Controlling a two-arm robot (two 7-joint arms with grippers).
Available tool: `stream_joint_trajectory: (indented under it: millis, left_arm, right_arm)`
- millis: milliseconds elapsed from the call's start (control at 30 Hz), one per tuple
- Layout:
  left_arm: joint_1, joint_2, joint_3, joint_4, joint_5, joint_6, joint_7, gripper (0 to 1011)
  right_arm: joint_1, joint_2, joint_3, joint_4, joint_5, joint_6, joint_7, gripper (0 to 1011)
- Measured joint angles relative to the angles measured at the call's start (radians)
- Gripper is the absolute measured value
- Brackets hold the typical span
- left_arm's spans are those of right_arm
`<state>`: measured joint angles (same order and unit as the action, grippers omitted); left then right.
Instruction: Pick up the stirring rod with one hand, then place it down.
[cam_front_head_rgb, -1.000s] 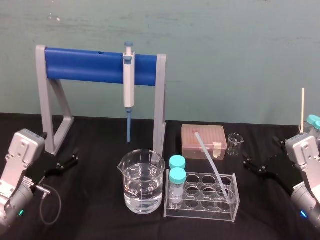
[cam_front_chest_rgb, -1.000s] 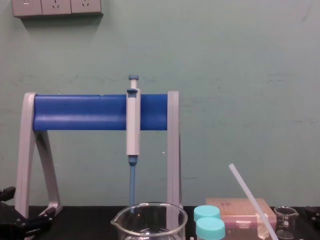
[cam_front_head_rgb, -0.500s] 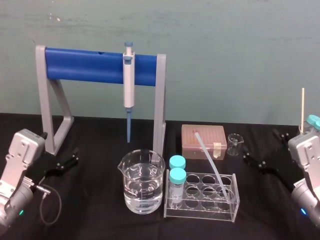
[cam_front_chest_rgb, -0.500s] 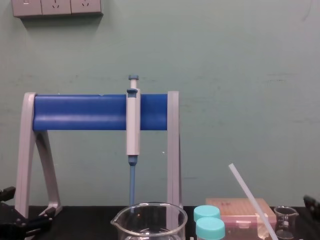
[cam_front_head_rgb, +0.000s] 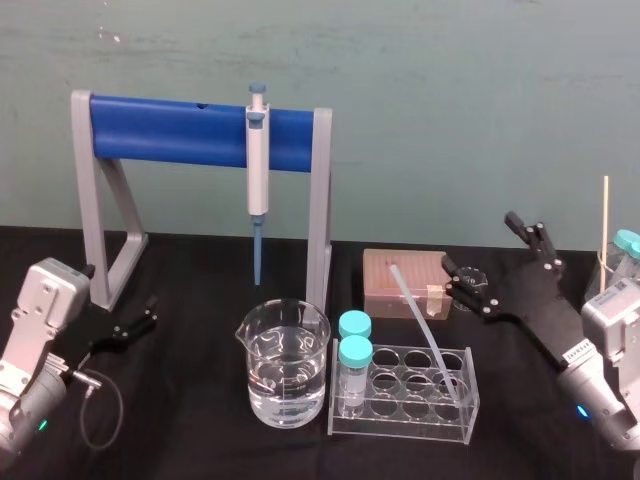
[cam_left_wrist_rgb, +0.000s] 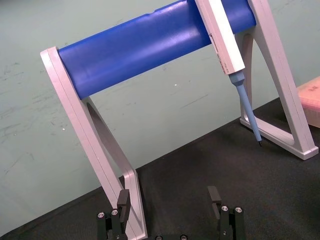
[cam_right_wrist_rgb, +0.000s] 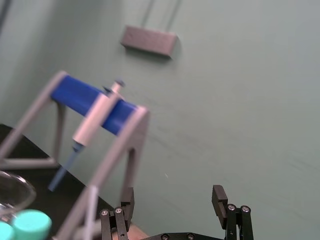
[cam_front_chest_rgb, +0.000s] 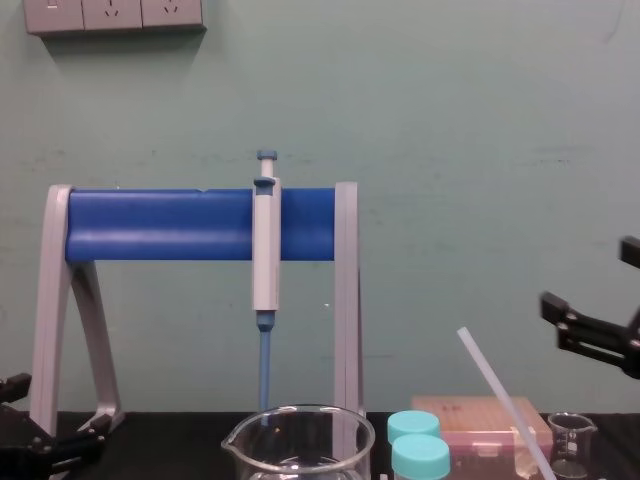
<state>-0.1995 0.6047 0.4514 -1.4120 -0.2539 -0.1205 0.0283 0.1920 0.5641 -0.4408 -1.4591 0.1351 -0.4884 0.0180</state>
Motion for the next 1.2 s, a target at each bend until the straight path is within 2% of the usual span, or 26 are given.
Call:
stream_joint_trajectory:
  millis: [267,367,433,467,600,767,1200]
  left_arm:
    - [0.000,0.000,0.000,0.000,0.000,0.000,0.000,1000]
    - [0.000,0.000,0.000,0.000,0.000,0.000,0.000,1000]
    - [0.000,0.000,0.000,0.000,0.000,0.000,0.000,1001]
    - [0.000,0.000,0.000,0.000,0.000,0.000,0.000,1000]
    - [0.000,0.000,0.000,0.000,0.000,0.000,0.000,1001]
    - [0.000,0.000,0.000,0.000,0.000,0.000,0.000,1000]
    - [0.000,0.000,0.000,0.000,0.000,0.000,0.000,1000]
  right_arm:
    - [0.035,-0.025,-0.023,0.020,0.034,-0.062,0.102,1000]
    - [0.047,-0.031,-0.033,0.031,0.069,-0.068,0.155,1000]
    - [0.058,-0.039,-0.041,0.046,0.116,-0.062,0.207,1000]
    - [0.058,-0.039,-0.041,0.046,0.116,-0.062,0.207,1000]
    - [0.068,-0.051,-0.043,0.060,0.198,-0.009,0.274,1000]
    - [0.078,-0.064,-0.039,0.076,0.254,0.049,0.315,1000]
    - [0.118,-0.088,-0.033,0.117,0.265,0.164,0.371,1000]
